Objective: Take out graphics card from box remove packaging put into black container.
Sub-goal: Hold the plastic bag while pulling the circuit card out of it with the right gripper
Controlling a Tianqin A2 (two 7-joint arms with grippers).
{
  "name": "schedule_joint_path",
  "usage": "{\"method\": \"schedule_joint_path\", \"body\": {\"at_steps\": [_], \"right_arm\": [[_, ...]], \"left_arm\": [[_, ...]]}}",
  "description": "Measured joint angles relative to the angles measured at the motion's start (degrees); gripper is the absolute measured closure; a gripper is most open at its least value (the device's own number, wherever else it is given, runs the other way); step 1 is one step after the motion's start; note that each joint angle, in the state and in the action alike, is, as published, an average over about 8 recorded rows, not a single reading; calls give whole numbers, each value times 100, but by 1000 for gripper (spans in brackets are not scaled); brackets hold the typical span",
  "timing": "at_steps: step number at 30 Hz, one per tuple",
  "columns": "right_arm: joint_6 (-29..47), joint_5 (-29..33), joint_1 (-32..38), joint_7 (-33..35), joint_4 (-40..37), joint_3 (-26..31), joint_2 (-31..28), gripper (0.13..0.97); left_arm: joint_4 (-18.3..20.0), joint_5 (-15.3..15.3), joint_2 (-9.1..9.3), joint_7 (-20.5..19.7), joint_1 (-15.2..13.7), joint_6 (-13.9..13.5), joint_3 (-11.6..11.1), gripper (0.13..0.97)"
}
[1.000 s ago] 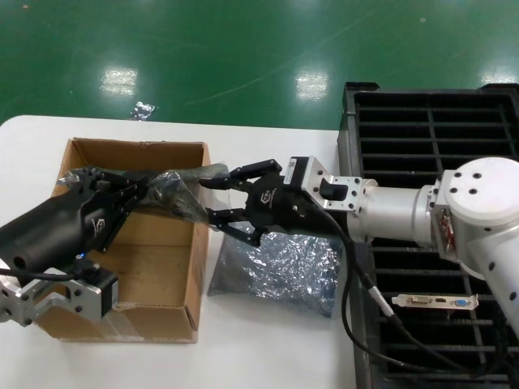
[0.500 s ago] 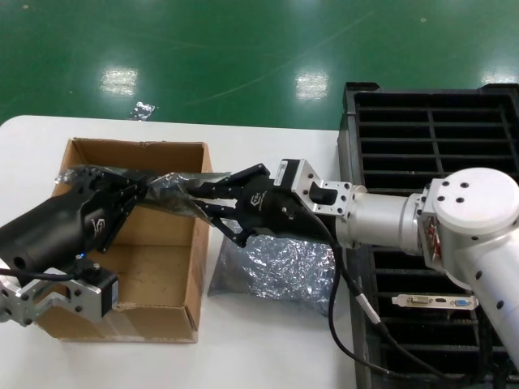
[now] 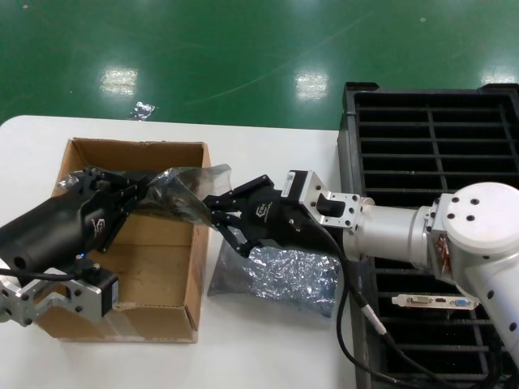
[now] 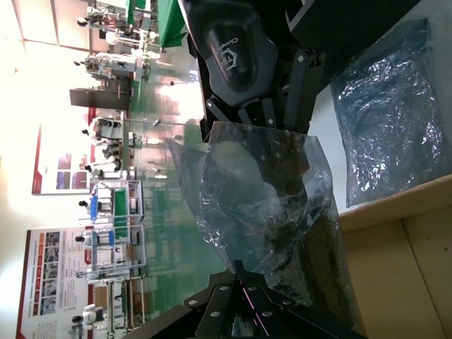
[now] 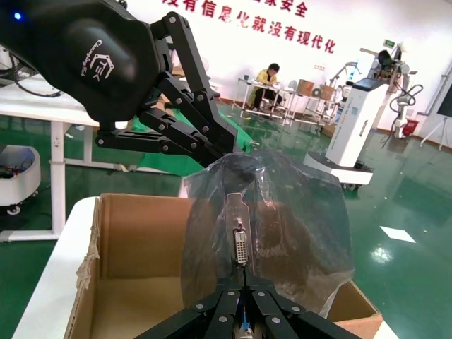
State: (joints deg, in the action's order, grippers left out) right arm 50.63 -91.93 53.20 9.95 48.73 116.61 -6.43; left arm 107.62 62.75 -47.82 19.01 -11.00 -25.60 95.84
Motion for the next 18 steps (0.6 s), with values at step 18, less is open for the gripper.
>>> {"method": "schedule_joint_path", "body": {"at_steps": [18], "right_arm": [[-258, -42, -47, -81, -79, -44, 154, 950]], "left_arm": [[0, 0, 0, 0, 0, 0, 0, 958]]}}
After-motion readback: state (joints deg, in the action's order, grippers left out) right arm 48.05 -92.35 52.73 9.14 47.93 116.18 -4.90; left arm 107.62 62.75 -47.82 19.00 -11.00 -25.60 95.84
